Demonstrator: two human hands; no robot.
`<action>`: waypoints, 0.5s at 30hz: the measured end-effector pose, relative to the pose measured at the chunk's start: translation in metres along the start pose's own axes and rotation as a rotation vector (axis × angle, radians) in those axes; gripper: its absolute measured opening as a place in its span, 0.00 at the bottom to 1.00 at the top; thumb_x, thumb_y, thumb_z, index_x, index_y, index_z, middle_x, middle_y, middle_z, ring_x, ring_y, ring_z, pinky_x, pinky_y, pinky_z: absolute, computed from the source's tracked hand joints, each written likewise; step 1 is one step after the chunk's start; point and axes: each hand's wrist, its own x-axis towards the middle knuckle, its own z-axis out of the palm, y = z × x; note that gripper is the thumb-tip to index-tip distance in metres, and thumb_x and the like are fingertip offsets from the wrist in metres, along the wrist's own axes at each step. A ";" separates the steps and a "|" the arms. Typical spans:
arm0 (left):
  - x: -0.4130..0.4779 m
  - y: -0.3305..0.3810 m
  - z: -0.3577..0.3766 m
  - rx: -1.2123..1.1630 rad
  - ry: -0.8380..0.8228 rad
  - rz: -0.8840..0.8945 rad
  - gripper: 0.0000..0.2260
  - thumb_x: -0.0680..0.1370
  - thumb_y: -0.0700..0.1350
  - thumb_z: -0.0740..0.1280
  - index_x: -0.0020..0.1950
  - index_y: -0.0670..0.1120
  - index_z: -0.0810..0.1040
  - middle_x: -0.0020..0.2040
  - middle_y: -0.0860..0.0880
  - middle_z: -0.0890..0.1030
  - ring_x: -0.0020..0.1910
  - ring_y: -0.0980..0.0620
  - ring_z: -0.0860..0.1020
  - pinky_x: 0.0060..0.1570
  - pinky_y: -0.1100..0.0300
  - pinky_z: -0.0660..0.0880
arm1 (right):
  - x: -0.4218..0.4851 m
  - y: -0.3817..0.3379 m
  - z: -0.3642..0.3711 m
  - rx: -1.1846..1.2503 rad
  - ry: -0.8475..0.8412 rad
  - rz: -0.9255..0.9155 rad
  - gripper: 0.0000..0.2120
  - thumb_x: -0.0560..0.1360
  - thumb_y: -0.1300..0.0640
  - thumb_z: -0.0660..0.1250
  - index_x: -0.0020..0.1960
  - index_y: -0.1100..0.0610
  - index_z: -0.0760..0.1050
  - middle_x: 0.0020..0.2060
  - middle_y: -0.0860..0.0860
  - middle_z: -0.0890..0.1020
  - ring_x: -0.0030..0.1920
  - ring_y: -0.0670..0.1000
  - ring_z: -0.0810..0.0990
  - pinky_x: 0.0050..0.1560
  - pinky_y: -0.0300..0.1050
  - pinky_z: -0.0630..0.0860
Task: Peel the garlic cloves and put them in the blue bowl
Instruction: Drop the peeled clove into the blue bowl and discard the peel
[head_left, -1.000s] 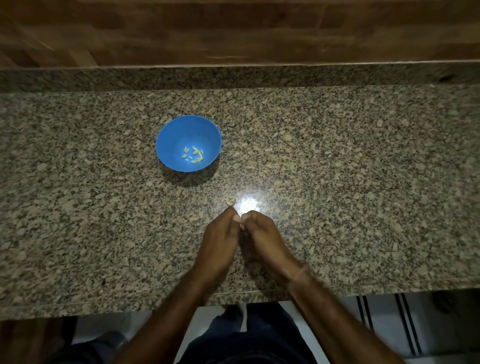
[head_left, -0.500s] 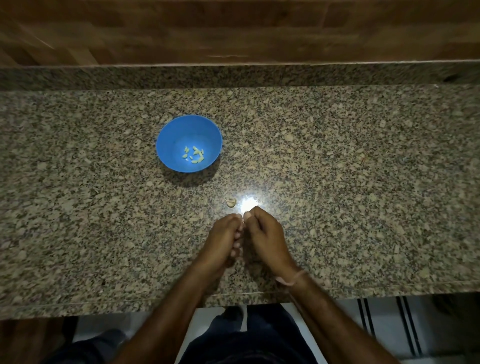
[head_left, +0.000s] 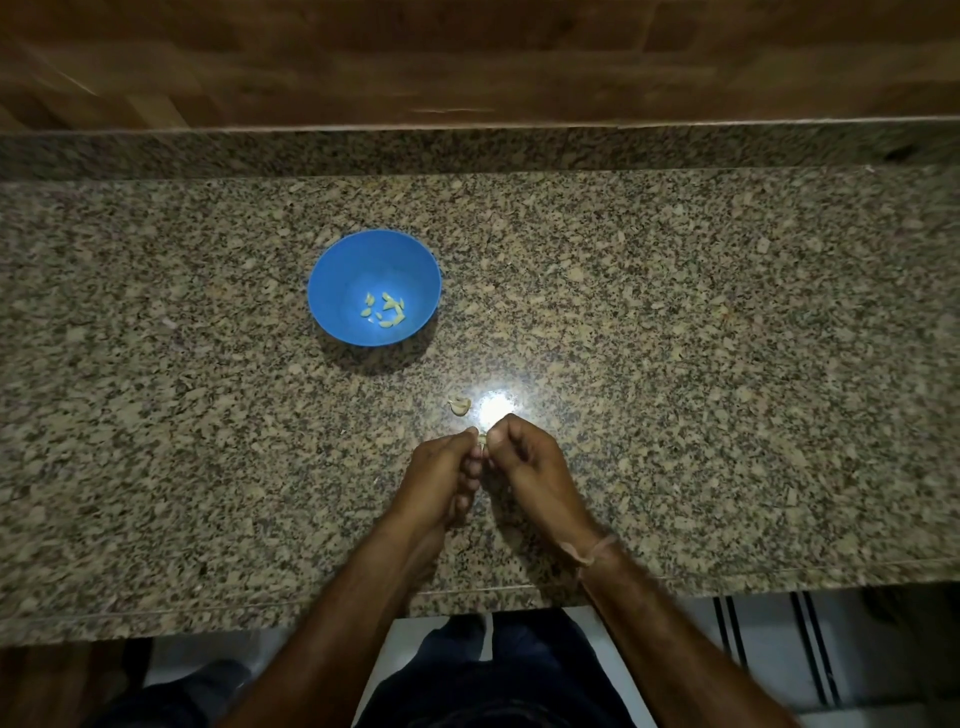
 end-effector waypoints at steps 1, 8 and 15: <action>0.001 0.000 0.000 -0.018 -0.006 -0.036 0.20 0.83 0.50 0.64 0.32 0.50 0.77 0.29 0.52 0.72 0.27 0.54 0.67 0.30 0.62 0.58 | 0.000 0.001 -0.001 -0.020 -0.002 -0.018 0.17 0.84 0.49 0.64 0.46 0.63 0.75 0.40 0.66 0.78 0.42 0.54 0.75 0.45 0.53 0.73; 0.000 -0.010 -0.003 0.300 0.204 0.408 0.08 0.83 0.46 0.69 0.45 0.46 0.79 0.37 0.51 0.82 0.34 0.53 0.79 0.34 0.58 0.74 | 0.001 0.006 -0.003 0.120 0.017 0.080 0.15 0.87 0.57 0.63 0.43 0.61 0.73 0.34 0.54 0.74 0.37 0.52 0.71 0.42 0.51 0.70; -0.009 -0.010 -0.011 0.502 0.227 0.614 0.03 0.79 0.47 0.74 0.47 0.55 0.84 0.44 0.60 0.85 0.43 0.59 0.83 0.45 0.50 0.82 | 0.006 0.010 -0.002 0.212 0.035 0.153 0.14 0.86 0.56 0.64 0.45 0.61 0.76 0.32 0.52 0.74 0.33 0.49 0.70 0.37 0.47 0.67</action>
